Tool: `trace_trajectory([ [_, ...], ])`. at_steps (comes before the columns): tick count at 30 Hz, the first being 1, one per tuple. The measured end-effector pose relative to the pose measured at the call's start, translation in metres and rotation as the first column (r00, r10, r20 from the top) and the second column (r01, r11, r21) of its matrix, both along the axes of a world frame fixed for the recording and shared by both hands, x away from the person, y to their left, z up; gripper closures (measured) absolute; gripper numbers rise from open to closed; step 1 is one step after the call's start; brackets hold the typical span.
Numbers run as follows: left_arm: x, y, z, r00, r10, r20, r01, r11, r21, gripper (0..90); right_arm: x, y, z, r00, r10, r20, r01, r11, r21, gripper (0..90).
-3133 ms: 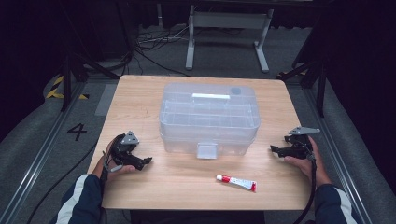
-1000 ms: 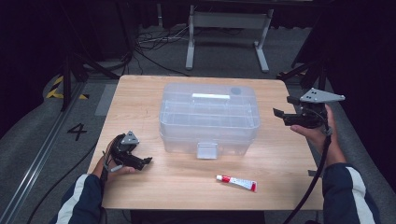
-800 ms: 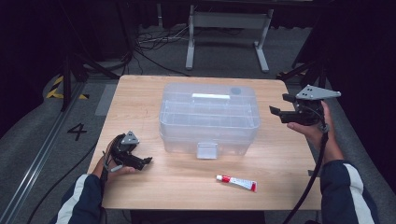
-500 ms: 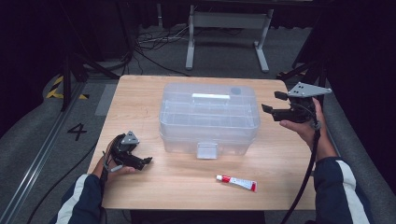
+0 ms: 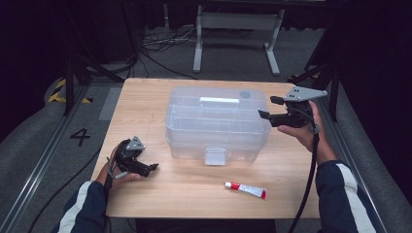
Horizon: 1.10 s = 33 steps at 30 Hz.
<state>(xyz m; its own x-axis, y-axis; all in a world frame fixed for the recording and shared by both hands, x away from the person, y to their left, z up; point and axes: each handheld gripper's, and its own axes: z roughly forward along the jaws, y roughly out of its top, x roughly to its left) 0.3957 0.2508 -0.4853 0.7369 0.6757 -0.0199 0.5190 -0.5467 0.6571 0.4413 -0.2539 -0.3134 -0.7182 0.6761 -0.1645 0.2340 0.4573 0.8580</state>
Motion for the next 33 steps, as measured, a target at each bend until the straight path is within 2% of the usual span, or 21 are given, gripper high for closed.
trace_trajectory([
  [15, 0.000, 0.000, 0.000, 1.0000, 0.000, 0.000, 0.000, 1.0000, 0.000, 0.3, 0.002, 0.026, 0.004, 0.9981, 0.062, 0.002, -0.061, 0.9974, -0.036, 34.3],
  [33, 0.000, 0.000, 0.000, 1.0000, 0.000, 0.000, 0.000, 1.0000, 0.000, 0.3, 0.009, 0.056, 0.012, 0.9905, 0.134, -0.031, -0.137, 0.9871, -0.083, 40.5],
])
